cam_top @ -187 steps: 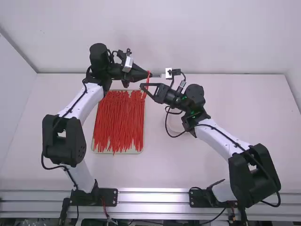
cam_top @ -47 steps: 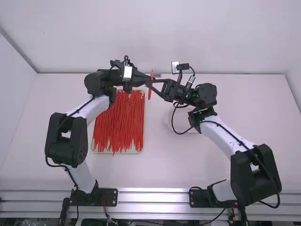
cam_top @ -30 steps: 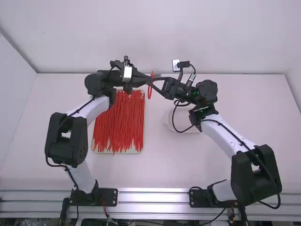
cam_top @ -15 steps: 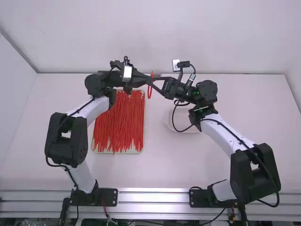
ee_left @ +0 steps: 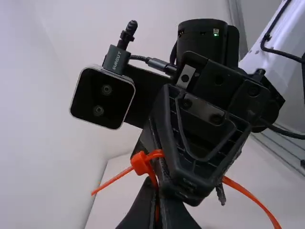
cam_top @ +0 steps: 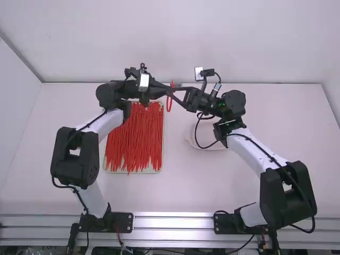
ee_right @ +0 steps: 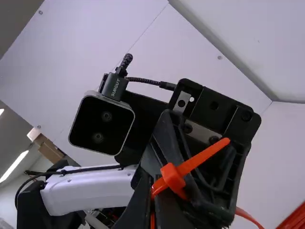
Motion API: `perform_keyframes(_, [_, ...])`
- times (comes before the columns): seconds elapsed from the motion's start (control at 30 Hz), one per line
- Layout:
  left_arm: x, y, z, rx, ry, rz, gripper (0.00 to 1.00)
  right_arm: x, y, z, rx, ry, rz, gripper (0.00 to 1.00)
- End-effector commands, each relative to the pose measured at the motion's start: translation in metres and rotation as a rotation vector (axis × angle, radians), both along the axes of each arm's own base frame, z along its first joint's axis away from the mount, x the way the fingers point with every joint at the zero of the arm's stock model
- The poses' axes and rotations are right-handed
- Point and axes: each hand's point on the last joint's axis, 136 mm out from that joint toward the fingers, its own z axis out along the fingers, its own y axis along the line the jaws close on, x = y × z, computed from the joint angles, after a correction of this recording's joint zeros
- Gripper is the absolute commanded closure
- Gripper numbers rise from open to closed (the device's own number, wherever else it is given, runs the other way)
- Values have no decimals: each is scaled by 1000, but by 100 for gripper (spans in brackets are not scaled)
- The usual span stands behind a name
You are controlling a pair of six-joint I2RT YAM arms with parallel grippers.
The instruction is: Fasten the cable tie
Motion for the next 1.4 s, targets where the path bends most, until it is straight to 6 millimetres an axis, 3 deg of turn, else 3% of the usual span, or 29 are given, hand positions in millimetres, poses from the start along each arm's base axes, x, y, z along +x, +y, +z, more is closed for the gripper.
perform_keyframes(0.0, [-18,6,10,70,-4,-52,99,35,-18,14,37,-27,-160,100])
perform_keyframes(0.13, [-5,14,20,26,120,-4,99,34,-9,2,-5,-11,-152,100])
perform_keyframes(0.33, [2,20,24,4,209,17,99,30,-2,-2,-18,-14,-138,100])
perform_keyframes(0.77, [-1,16,22,15,205,2,99,30,-3,0,-15,-16,-139,82])
perform_keyframes(1.37, [7,21,32,-45,207,46,98,14,10,-3,-30,-19,-59,77])
